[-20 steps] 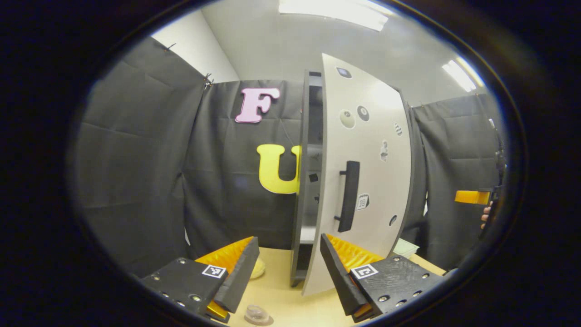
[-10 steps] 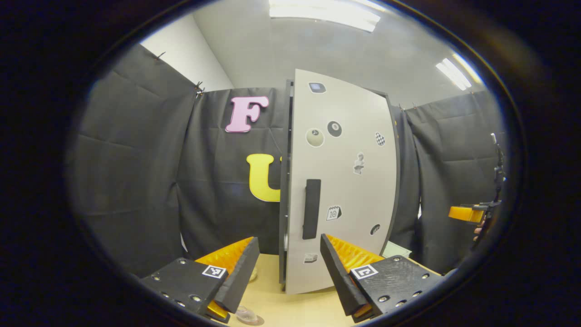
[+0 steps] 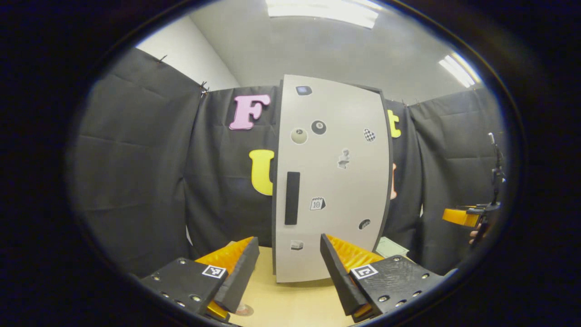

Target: Open the cabinet door with the right hand, grasp the bottle in the cabinet with the left hand and place it on the coaster, then close the cabinet door with the right hand.

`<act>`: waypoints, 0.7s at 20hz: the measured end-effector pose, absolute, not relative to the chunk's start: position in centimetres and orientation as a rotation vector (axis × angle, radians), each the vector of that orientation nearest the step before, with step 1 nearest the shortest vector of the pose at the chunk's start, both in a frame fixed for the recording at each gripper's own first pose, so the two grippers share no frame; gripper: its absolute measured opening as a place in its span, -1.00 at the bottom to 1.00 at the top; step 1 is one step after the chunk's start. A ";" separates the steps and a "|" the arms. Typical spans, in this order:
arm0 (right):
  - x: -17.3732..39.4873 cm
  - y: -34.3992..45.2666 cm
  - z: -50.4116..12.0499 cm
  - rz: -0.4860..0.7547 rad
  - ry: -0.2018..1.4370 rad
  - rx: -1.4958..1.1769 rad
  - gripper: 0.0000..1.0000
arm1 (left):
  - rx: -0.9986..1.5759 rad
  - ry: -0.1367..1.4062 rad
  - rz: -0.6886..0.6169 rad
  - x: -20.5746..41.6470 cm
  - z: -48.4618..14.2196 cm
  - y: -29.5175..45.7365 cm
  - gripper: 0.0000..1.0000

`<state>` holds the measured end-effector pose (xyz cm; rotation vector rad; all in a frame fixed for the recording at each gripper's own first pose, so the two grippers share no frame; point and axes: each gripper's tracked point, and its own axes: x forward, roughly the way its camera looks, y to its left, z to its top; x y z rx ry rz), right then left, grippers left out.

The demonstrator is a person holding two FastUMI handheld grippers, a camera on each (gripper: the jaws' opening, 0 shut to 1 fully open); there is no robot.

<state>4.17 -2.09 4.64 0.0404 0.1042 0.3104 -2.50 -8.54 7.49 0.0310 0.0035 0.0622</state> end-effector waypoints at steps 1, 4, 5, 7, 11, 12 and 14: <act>4.1 -2.1 4.5 0.327 0.107 0.049 0.96 | 0.036 0.006 0.071 -3.0 7.3 -8.9 0.62; 3.9 -3.0 3.9 0.340 0.101 0.035 0.96 | 0.013 0.005 0.081 -4.4 6.7 -10.0 0.63; 3.7 -3.0 3.5 0.345 0.110 0.034 0.96 | -0.009 0.008 0.070 -4.9 6.4 -10.6 0.63; 3.5 -3.3 3.1 0.349 0.114 0.043 0.96 | -0.041 0.018 0.056 -5.3 6.0 -11.4 0.63; 3.3 -2.4 2.1 0.364 0.108 0.072 0.96 | -0.024 0.026 0.055 -5.7 6.2 -10.6 0.68; 3.3 -2.4 1.7 0.357 0.116 0.067 0.96 | -0.015 0.027 0.060 -5.8 6.2 -10.0 0.63; 4.0 -2.3 1.0 0.329 0.133 0.044 0.96 | -0.001 0.034 0.070 -6.2 6.0 -8.5 0.68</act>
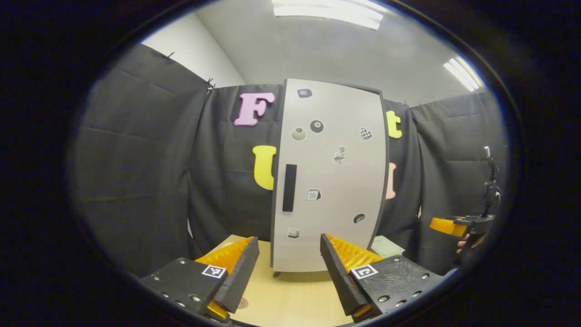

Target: Open the cabinet door with the right hand, grasp the bottle in the cabinet with the left hand and place it on the coaster, then close the cabinet door with the right hand.

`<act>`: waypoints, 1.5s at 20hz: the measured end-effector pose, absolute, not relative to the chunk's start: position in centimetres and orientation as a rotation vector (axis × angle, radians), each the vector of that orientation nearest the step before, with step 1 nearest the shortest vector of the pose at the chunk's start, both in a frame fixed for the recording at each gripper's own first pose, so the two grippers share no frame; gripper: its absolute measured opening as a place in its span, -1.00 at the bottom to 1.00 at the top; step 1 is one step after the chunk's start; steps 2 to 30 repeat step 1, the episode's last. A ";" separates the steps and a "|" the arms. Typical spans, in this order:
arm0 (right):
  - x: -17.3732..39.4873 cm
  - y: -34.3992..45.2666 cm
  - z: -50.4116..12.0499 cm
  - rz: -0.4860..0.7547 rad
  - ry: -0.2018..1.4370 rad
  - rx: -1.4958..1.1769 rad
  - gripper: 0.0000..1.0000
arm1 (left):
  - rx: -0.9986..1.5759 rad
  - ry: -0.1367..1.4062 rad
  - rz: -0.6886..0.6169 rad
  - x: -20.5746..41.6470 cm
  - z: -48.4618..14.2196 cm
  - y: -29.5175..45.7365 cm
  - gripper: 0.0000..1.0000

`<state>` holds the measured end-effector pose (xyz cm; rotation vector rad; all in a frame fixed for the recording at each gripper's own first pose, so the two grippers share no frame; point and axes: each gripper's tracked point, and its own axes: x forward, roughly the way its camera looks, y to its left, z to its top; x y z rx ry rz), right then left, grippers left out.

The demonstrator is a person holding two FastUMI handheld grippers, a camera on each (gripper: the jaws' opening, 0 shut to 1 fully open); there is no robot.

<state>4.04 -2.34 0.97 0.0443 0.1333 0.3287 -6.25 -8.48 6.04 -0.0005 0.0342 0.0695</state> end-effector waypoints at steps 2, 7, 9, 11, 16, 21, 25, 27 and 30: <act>4.2 -2.1 0.8 0.315 0.133 0.044 0.97 | 0.002 0.037 0.073 -6.3 6.0 -7.7 0.73; 4.2 -2.1 0.8 0.315 0.133 0.044 0.97 | 0.002 0.037 0.073 -6.3 6.0 -7.7 0.73; 4.2 -2.1 0.8 0.315 0.133 0.044 0.97 | 0.002 0.037 0.073 -6.3 6.0 -7.7 0.73; 4.2 -2.1 0.8 0.315 0.133 0.044 0.97 | 0.002 0.037 0.073 -6.3 6.0 -7.7 0.73; 4.2 -2.1 0.8 0.315 0.133 0.044 0.97 | 0.002 0.037 0.073 -6.3 6.0 -7.7 0.73; 4.2 -2.1 0.8 0.315 0.133 0.044 0.97 | 0.002 0.037 0.073 -6.3 6.0 -7.7 0.73; 4.2 -2.1 0.8 0.315 0.133 0.044 0.97 | 0.002 0.037 0.073 -6.3 6.0 -7.7 0.73; 4.2 -2.1 0.8 0.315 0.133 0.044 0.97 | 0.002 0.037 0.073 -6.3 6.0 -7.7 0.73; 4.2 -2.1 0.8 0.315 0.133 0.044 0.97 | 0.002 0.037 0.073 -6.3 6.0 -7.7 0.73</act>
